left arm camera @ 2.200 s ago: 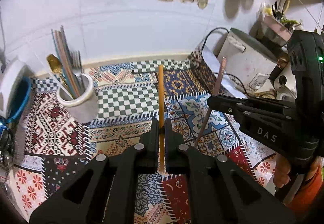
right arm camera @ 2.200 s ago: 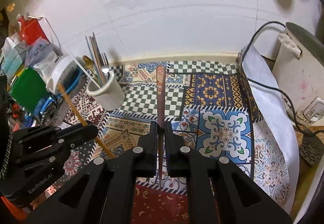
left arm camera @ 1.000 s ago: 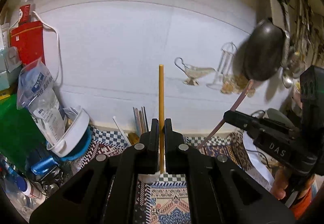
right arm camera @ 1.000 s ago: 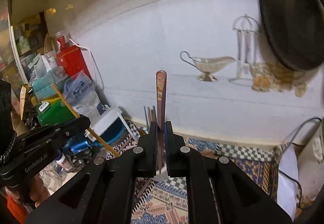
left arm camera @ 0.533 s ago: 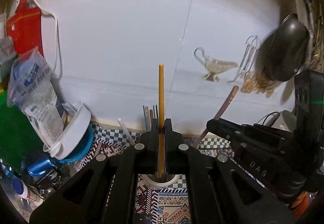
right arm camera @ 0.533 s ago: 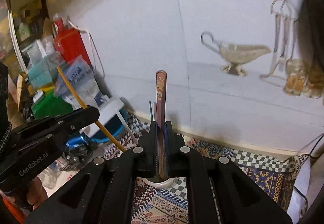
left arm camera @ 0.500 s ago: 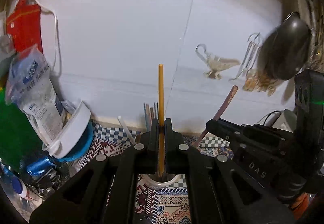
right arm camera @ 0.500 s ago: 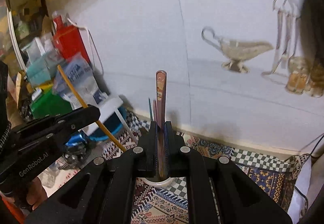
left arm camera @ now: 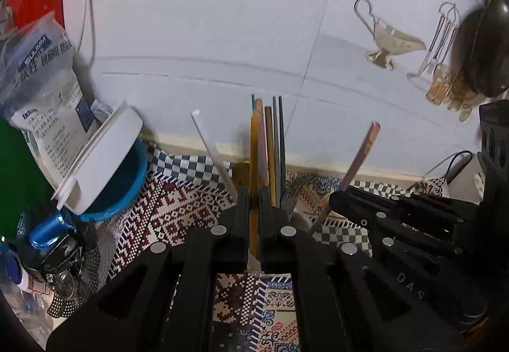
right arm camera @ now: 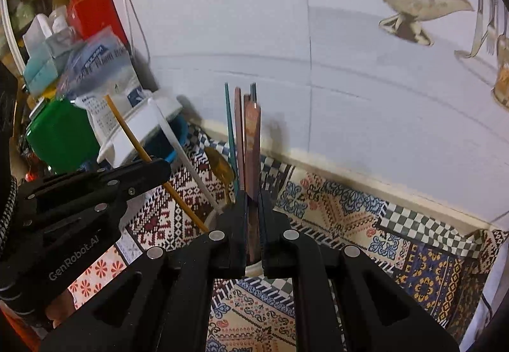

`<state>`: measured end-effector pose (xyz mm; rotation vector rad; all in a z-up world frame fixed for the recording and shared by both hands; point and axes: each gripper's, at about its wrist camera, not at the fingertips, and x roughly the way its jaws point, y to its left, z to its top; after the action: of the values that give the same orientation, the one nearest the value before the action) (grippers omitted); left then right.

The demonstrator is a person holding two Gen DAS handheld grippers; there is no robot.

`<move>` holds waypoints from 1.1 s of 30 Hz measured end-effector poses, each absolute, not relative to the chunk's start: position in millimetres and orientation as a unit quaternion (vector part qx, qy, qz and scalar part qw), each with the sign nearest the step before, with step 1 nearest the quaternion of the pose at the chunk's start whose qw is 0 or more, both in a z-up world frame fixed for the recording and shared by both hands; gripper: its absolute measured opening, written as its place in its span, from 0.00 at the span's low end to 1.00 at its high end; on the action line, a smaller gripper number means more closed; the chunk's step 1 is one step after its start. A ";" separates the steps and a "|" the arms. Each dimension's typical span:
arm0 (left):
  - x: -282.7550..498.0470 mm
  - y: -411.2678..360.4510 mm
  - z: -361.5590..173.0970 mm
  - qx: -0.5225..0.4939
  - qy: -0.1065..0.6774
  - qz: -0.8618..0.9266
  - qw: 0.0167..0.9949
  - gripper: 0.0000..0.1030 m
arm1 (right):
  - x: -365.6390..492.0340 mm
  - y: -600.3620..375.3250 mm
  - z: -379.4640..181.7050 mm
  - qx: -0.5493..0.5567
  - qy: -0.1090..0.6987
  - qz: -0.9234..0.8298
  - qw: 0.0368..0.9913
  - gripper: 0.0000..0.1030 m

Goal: Organize utensils

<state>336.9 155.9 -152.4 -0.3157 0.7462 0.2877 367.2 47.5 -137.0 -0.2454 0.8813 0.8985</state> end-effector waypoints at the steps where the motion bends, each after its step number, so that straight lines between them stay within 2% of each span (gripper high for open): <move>1: 336.6 155.4 -152.5 -0.153 0.364 0.140 0.908 0.03 | 366.4 47.6 -136.9 -0.117 0.413 0.419 0.800 0.06; 3: 334.3 155.0 -150.3 -0.152 0.364 0.141 0.908 0.03 | 364.3 47.1 -136.1 -0.122 0.417 0.419 0.798 0.06; 7: 324.6 152.6 -140.3 -0.150 0.364 0.134 0.909 0.09 | 358.3 38.8 -125.2 -0.118 0.411 0.419 0.801 0.22; 13: 295.9 143.5 -104.6 -0.138 0.338 0.126 0.923 0.20 | 340.4 7.9 -87.1 -0.096 0.378 0.414 0.823 0.23; 20: 238.8 123.1 -46.3 -0.106 0.277 0.107 0.949 0.27 | 289.6 -55.8 -19.1 -0.053 0.301 0.402 0.863 0.23; 26: 172.7 105.1 -7.1 -0.080 0.222 0.080 0.969 0.28 | 227.7 -105.2 27.9 -0.023 0.228 0.400 0.887 0.23; 33: 95.0 78.1 22.2 -0.053 0.158 0.065 0.984 0.44 | 161.6 -131.5 47.9 -0.003 0.185 0.394 0.900 0.23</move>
<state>95.0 78.1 22.2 -0.1058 0.3182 0.1315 161.6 -131.5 47.9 -0.0060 0.3831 0.8152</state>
